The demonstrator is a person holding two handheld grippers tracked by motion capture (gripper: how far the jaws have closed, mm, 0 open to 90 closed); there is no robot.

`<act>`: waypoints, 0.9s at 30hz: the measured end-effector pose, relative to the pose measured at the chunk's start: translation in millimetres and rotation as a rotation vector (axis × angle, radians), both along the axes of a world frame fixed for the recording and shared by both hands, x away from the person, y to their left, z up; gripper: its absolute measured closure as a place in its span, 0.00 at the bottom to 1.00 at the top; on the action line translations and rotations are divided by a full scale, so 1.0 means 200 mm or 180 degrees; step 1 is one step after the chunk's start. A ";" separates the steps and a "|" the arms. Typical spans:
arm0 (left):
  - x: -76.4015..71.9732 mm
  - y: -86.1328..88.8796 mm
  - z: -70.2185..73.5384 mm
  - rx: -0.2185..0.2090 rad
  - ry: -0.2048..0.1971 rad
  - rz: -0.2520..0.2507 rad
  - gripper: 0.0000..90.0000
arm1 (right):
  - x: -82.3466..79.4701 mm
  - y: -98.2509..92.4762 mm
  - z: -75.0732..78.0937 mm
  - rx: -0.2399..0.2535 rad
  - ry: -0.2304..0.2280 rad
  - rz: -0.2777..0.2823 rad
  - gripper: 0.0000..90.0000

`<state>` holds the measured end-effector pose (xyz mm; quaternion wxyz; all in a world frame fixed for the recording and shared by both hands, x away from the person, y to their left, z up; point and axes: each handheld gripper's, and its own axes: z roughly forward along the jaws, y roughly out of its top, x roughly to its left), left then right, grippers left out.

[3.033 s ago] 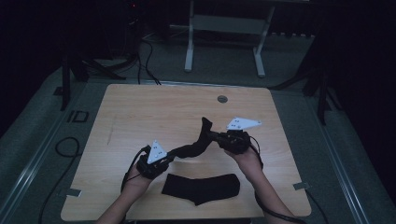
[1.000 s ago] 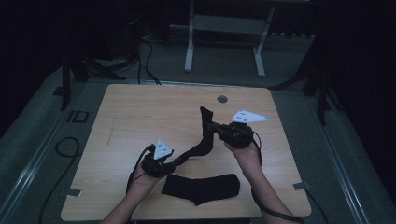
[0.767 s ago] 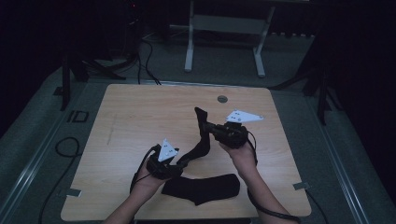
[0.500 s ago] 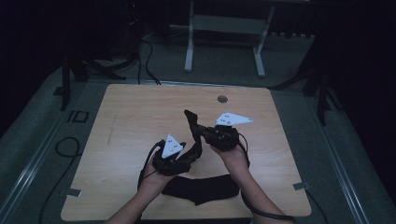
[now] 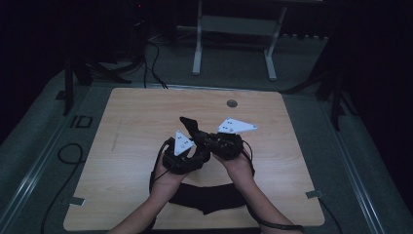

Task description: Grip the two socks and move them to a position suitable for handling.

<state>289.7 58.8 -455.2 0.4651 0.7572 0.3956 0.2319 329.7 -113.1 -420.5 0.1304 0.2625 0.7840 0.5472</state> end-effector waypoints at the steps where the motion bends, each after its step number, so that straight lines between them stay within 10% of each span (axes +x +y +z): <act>1: 0.00 0.00 0.00 -0.0034 -0.0004 -0.0004 0.42 | 0.00 0.00 0.00 0.0000 -0.0002 -0.0009 0.96; 12: 0.00 0.00 0.04 -0.0164 -0.0007 0.0115 0.37 | -0.02 0.03 0.01 0.0020 -0.0047 -0.0002 0.96; 20: 0.02 0.02 0.03 -0.0028 -0.0040 0.0125 0.89 | -0.03 0.04 0.01 0.0011 -0.0019 0.0027 0.96; 27: 0.03 0.02 0.01 0.0048 0.0058 0.0061 0.95 | -0.01 0.04 -0.01 0.0021 0.0072 0.0074 0.87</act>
